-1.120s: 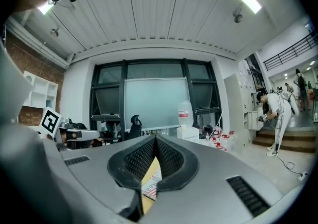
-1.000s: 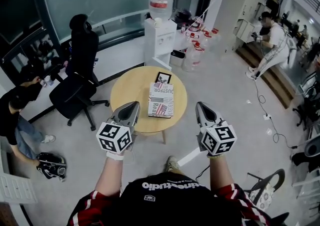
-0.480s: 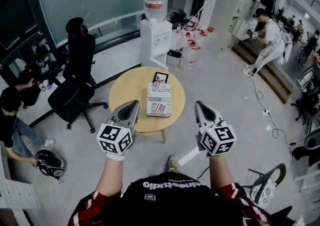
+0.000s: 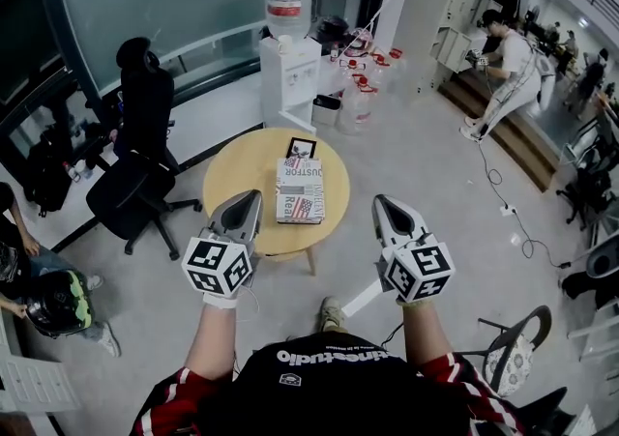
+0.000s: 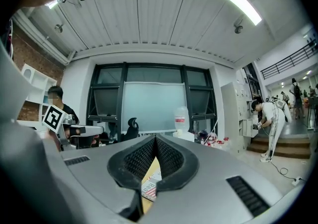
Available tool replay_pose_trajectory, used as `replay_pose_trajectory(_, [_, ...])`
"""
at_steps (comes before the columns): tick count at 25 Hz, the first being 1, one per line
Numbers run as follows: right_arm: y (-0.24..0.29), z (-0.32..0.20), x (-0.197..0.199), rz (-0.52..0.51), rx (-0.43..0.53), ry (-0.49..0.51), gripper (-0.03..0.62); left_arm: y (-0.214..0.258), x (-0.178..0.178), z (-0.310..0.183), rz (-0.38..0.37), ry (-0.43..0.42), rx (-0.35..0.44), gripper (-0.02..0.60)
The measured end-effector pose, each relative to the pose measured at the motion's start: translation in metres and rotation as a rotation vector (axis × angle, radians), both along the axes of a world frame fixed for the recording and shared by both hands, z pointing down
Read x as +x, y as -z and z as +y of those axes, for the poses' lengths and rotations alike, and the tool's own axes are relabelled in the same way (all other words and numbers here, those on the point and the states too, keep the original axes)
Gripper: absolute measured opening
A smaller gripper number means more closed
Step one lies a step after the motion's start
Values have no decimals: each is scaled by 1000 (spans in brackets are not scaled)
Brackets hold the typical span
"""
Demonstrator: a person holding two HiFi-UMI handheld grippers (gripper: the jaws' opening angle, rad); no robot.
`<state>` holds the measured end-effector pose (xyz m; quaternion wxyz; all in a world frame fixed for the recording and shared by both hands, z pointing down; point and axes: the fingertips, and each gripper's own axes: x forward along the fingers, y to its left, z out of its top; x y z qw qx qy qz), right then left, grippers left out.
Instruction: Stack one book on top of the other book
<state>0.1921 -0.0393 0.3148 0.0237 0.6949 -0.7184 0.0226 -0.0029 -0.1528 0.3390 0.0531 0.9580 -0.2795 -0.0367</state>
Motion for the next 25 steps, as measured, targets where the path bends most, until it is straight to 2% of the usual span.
replay_pose_trajectory(11, [0,0,-2,-6,-2,6,26,1,-4,2,6,0,-3,17])
replay_pose_trajectory(25, [2,1,-2,-16,10,-1,26,0,-4,4,-51,9,31,17])
